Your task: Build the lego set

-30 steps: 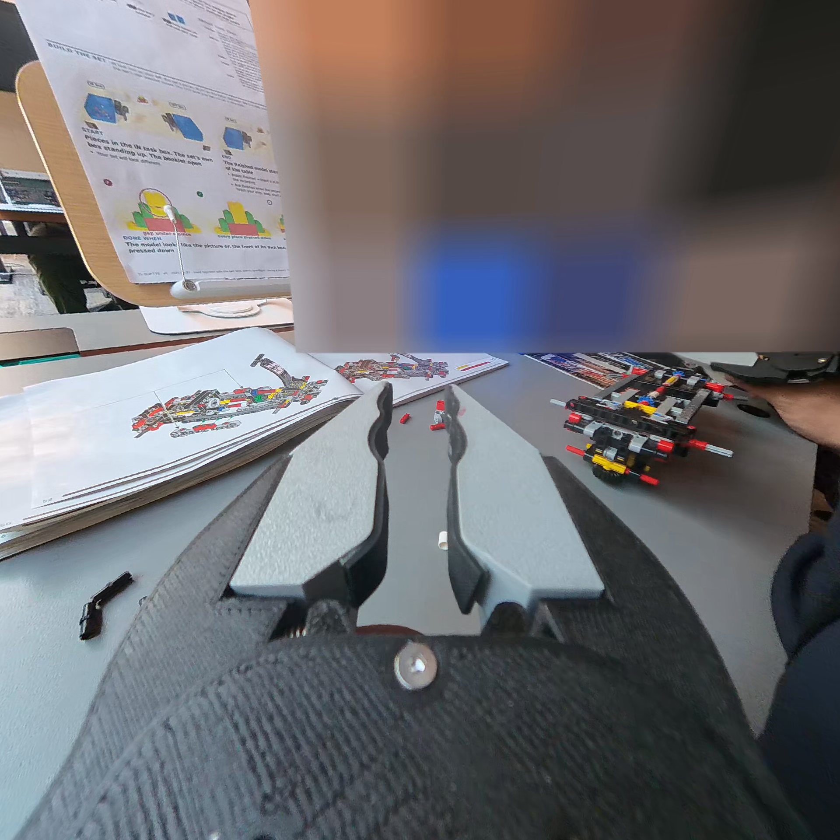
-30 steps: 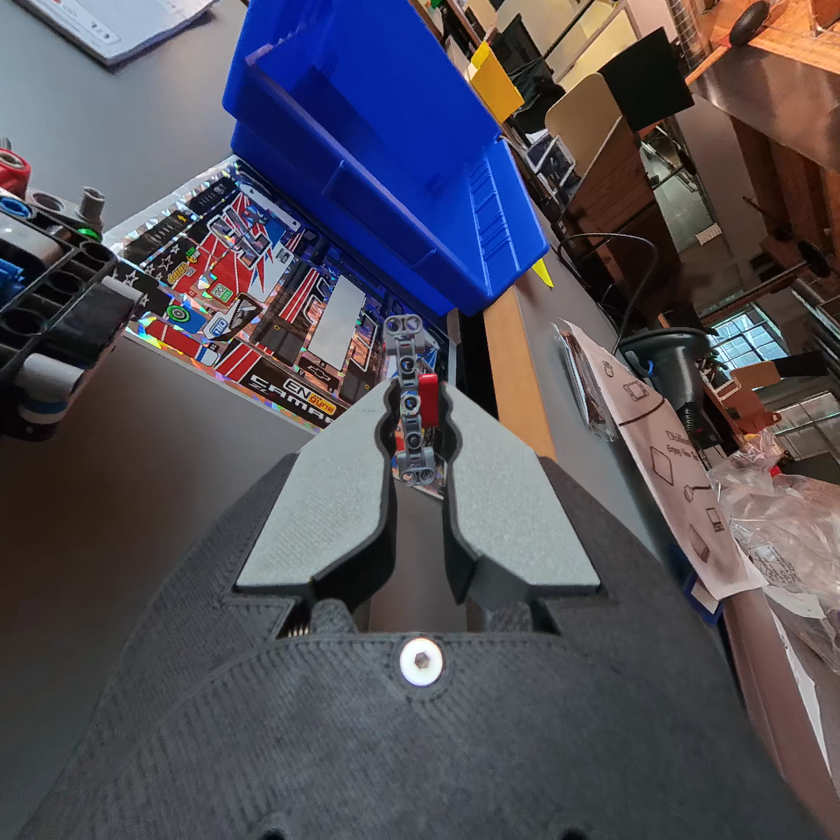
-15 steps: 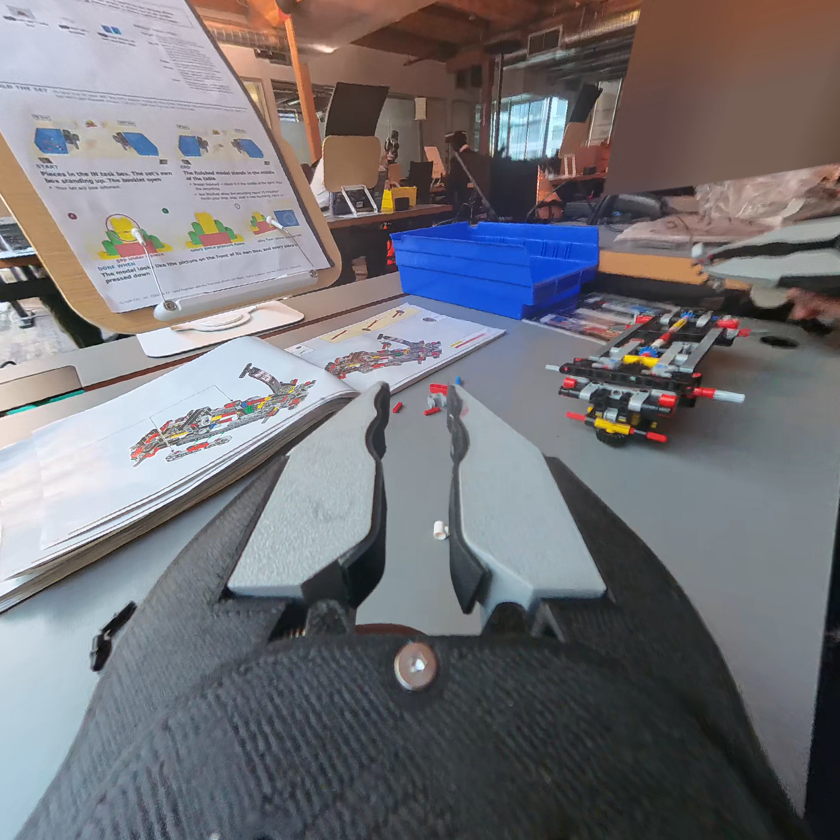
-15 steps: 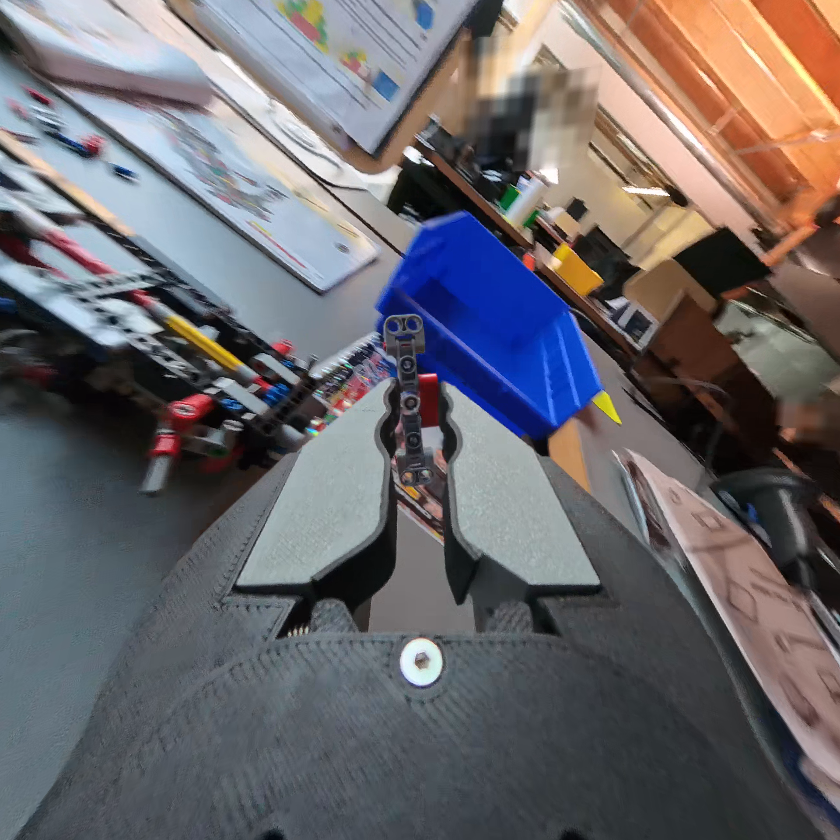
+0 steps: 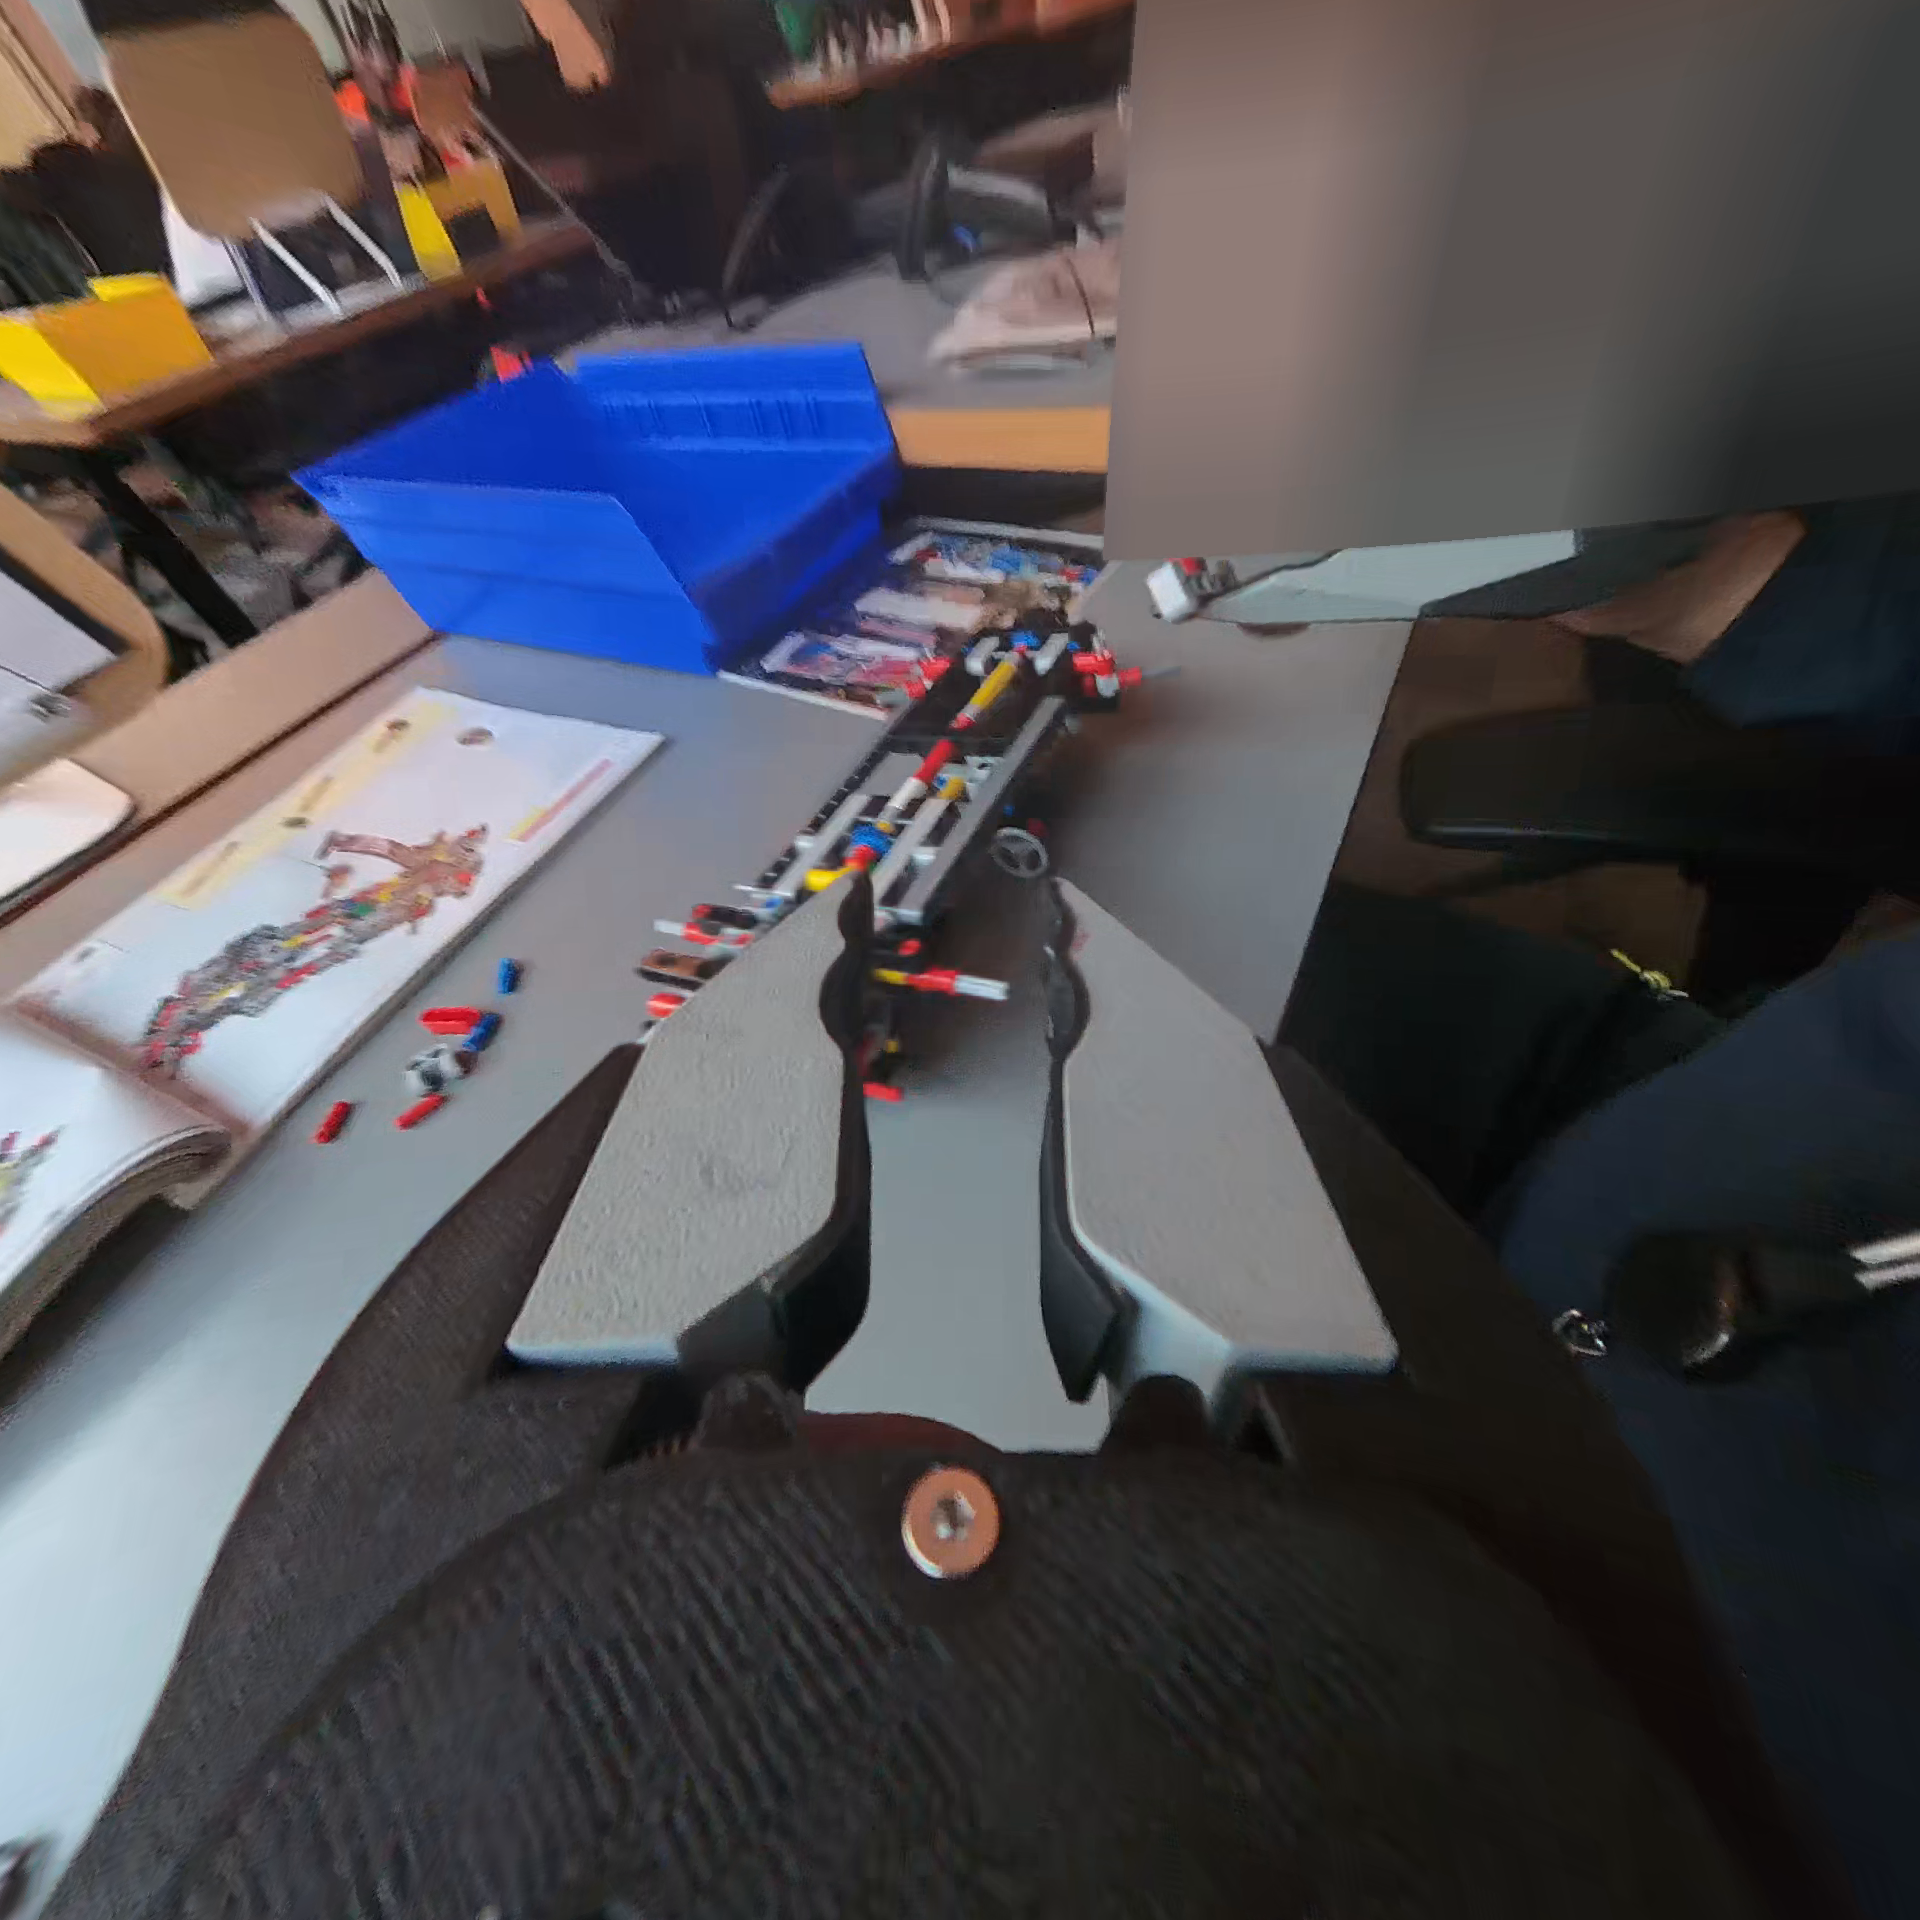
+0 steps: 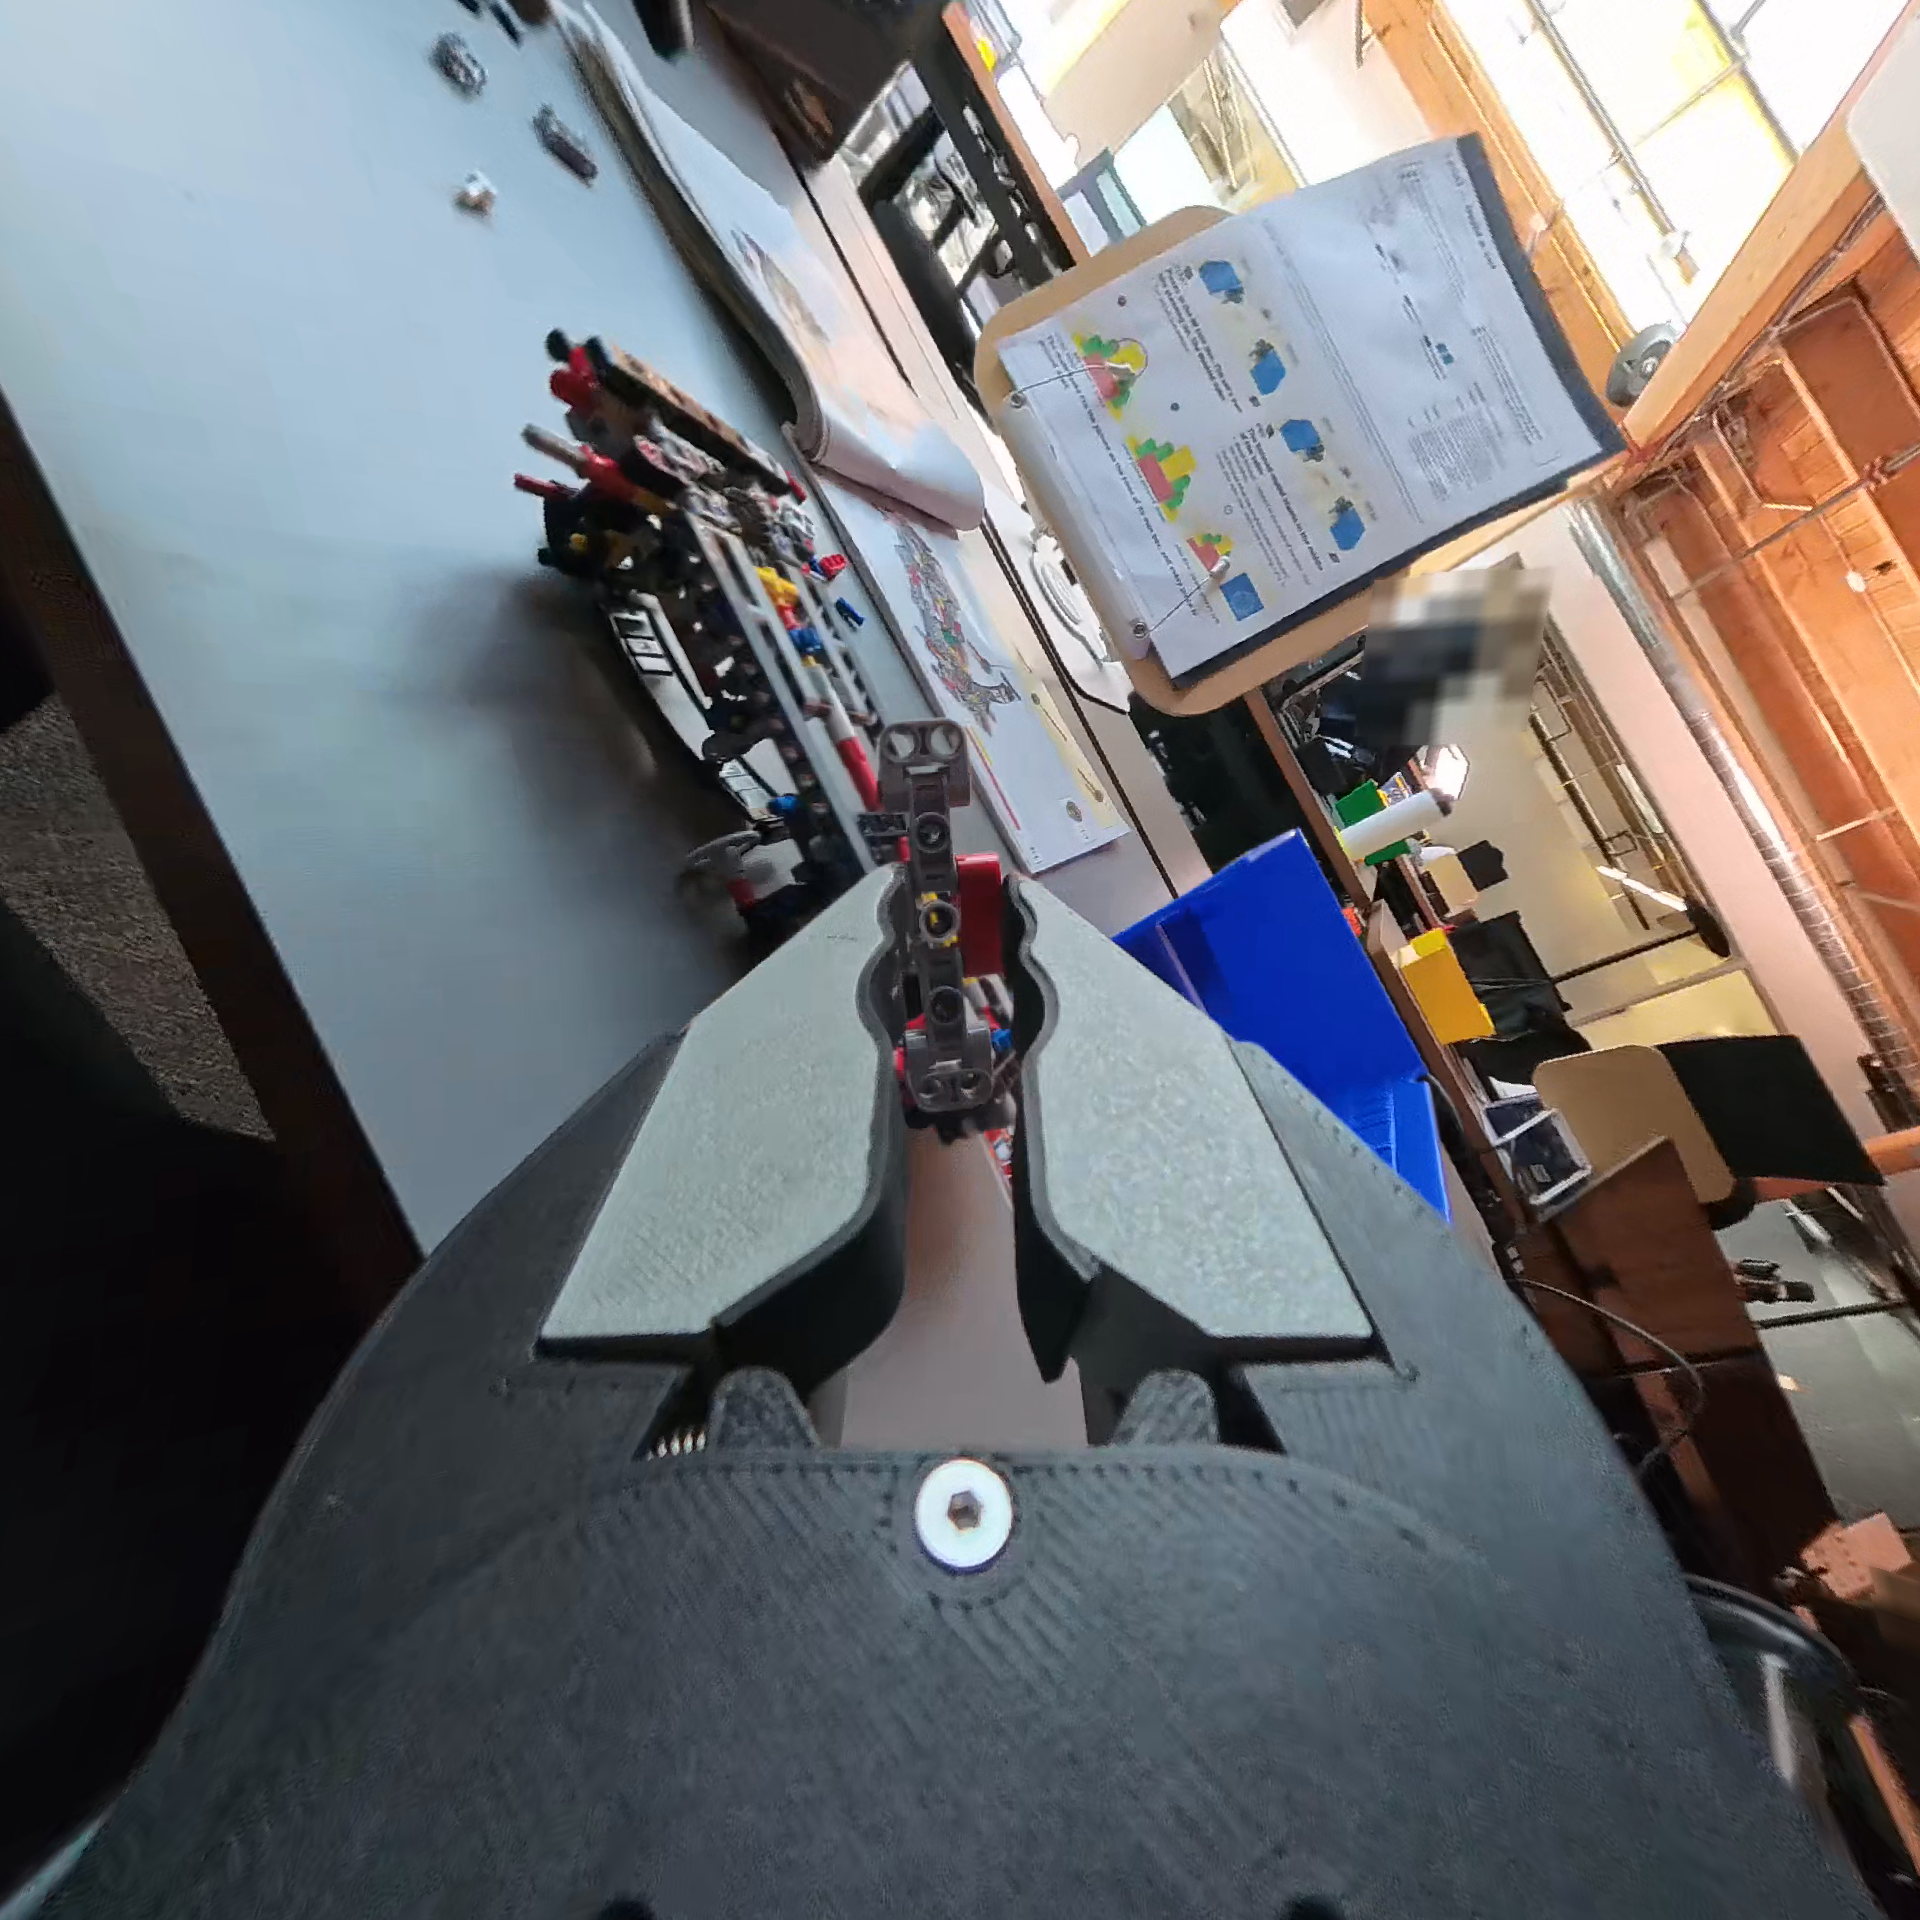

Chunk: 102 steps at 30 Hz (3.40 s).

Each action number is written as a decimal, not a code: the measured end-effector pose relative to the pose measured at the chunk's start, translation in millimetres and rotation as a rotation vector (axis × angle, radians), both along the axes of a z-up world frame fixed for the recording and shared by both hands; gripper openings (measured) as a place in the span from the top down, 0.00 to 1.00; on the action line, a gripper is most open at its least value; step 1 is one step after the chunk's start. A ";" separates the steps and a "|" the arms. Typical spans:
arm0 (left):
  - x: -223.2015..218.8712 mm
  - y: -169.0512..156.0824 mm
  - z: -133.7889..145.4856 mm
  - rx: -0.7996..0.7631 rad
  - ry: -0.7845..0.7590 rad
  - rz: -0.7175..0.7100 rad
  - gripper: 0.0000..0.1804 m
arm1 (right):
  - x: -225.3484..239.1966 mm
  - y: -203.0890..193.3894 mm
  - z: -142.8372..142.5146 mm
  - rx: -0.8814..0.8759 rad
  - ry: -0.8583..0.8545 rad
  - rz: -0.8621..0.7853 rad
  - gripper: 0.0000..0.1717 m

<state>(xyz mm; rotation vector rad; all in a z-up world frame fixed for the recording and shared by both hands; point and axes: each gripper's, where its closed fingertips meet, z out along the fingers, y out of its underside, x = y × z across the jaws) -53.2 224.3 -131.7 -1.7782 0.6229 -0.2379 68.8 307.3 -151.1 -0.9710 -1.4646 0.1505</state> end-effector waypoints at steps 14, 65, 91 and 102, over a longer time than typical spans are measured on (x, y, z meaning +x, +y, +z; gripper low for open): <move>100.8 27.0 -20.9 -0.322 -0.258 -0.278 0.88 | -23.9 -38.7 -0.8 0.134 0.028 0.121 0.92; 77.7 11.4 -38.8 -0.201 0.140 -0.170 0.83 | -48.0 -45.2 -2.5 -0.300 0.152 0.079 0.92; 89.9 15.8 -28.9 0.006 0.207 -0.164 0.95 | -33.6 -67.2 20.3 -1.268 0.769 0.494 0.93; 62.7 25.7 -49.6 -0.129 0.354 -0.173 0.97 | -16.1 -53.5 4.1 -0.863 0.337 0.332 0.82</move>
